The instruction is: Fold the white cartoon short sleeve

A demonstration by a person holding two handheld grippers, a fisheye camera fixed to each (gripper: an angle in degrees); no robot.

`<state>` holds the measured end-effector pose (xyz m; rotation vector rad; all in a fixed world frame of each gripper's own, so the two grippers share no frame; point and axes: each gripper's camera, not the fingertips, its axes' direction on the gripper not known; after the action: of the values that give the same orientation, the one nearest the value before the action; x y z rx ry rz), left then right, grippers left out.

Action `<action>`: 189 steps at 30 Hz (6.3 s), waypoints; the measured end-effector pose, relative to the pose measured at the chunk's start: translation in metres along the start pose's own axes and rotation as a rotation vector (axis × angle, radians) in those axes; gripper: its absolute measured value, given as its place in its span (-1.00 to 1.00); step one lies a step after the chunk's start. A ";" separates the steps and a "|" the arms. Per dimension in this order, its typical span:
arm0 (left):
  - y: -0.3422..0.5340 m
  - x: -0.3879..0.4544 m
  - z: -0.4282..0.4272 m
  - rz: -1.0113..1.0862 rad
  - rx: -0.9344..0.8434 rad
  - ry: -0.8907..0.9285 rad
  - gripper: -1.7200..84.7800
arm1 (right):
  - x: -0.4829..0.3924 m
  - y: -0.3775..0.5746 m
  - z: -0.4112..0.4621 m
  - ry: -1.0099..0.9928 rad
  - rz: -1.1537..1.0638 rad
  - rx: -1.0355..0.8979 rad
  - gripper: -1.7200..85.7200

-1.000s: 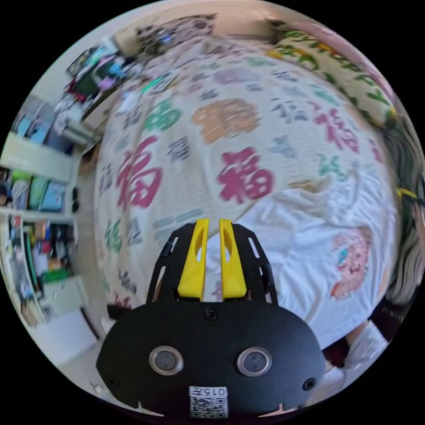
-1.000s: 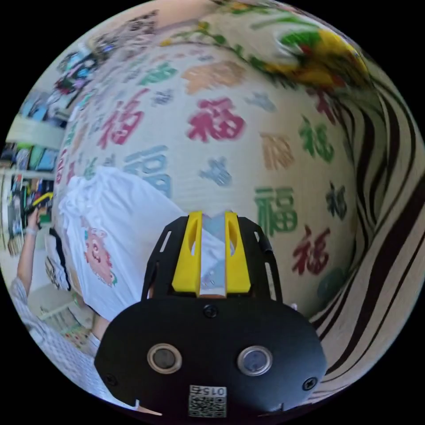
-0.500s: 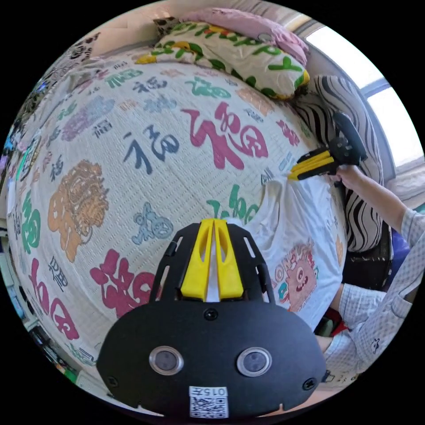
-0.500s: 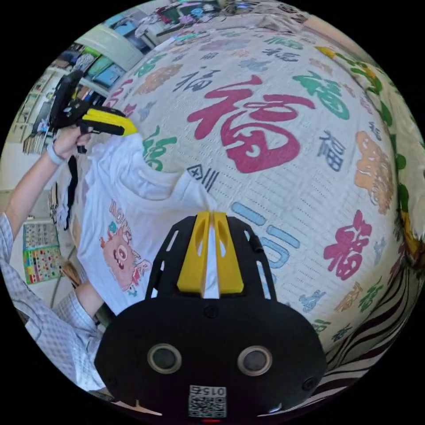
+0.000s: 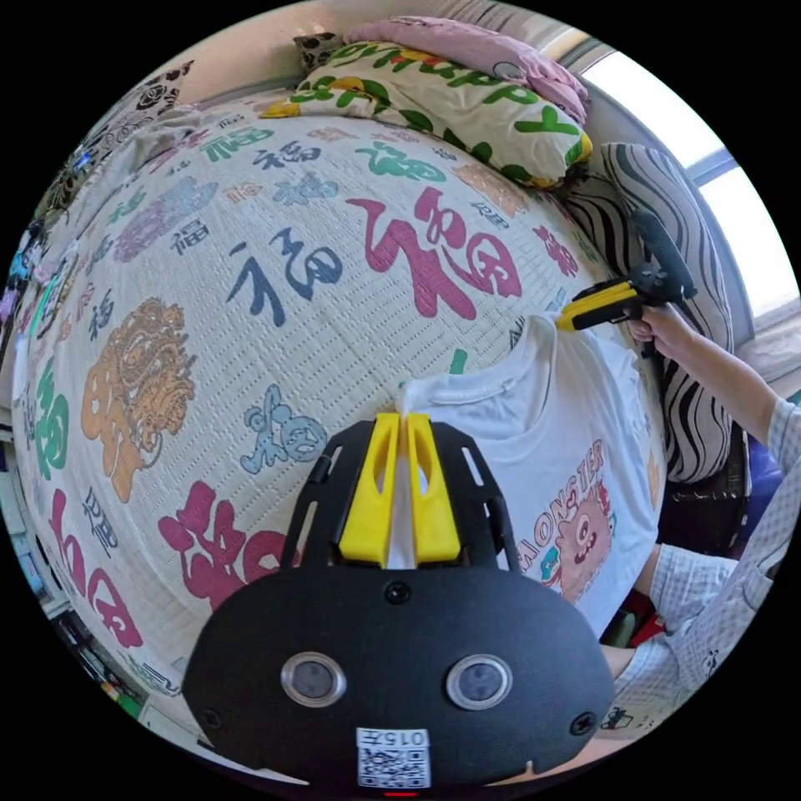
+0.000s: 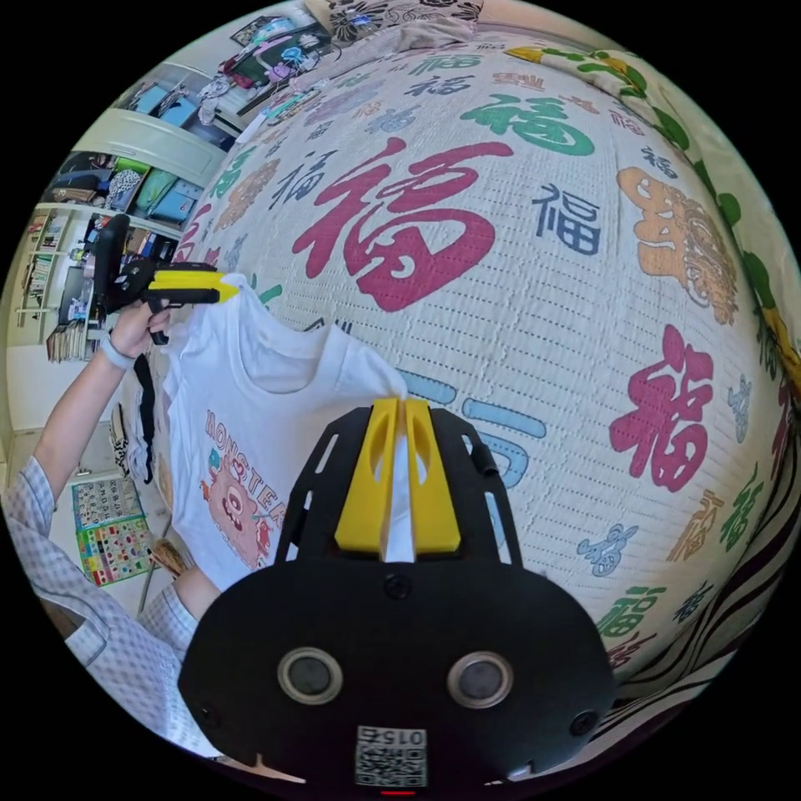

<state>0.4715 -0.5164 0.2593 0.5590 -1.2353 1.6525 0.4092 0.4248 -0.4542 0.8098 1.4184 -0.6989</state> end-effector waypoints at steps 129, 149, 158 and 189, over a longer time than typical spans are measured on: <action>0.507 0.145 -0.282 -0.849 0.453 0.108 -0.84 | -0.196 0.171 0.197 0.027 0.243 0.090 -0.83; 0.618 -0.014 -0.345 -1.066 0.632 0.160 -0.96 | -0.608 -0.251 0.348 0.059 -0.485 -0.095 -0.70; 0.621 0.009 -0.361 -1.039 0.681 0.128 -0.97 | -0.628 -0.285 0.392 0.276 -0.514 -0.107 -0.92; 0.374 0.160 -0.333 -0.364 0.430 -0.001 -0.92 | -0.344 -0.123 0.226 -0.092 0.074 0.250 -0.86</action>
<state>0.1309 -0.1563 0.0857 0.9853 -0.7194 1.6011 0.4202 0.1505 -0.1233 1.0063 1.2271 -0.8566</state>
